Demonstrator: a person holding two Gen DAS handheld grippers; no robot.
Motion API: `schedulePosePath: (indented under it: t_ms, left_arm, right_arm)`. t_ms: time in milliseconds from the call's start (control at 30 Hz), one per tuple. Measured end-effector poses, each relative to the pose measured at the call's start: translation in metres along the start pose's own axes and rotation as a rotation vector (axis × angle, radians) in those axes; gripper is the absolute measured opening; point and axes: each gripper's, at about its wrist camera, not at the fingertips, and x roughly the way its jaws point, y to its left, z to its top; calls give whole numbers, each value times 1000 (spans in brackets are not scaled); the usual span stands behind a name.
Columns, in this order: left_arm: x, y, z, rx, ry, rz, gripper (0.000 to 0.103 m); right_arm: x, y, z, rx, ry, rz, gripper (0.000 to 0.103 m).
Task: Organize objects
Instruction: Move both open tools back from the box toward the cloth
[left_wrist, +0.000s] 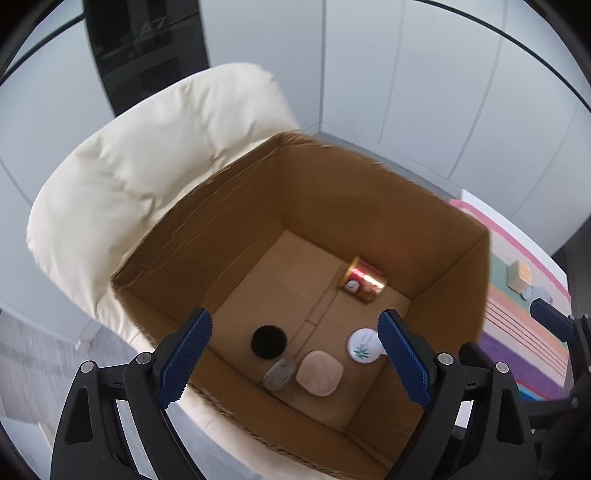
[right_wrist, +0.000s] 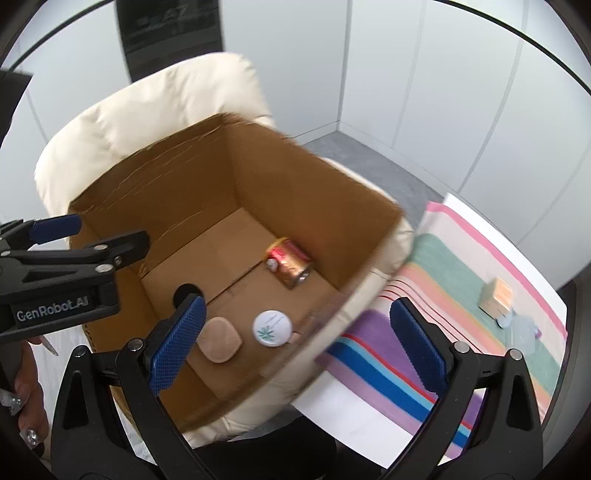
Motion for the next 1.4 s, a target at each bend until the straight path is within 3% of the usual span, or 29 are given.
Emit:
schedulePosePath:
  t_ms: [367,633,1033,1300,1400]
  left_arm:
    - [-5,-64,8,62,-14,-129,92]
    - [-12,-155,8,235,-50,-179,93]
    - [-7,-265,-9,403,-7,-260,93]
    - [0,-314,-19,489,12,-266,93]
    - [11,-325,-23,505,60,-276,93]
  right_arm:
    - [-13,-76,-31,136,24,-102,101]
    - [-26,-139,-60,223,32,-172,101]
    - [-52,-240,-113,417,46,-254,101]
    - [-57,-279,-135,473,53,-283,101]
    - [-51,-289,-140,478,62,-288,101]
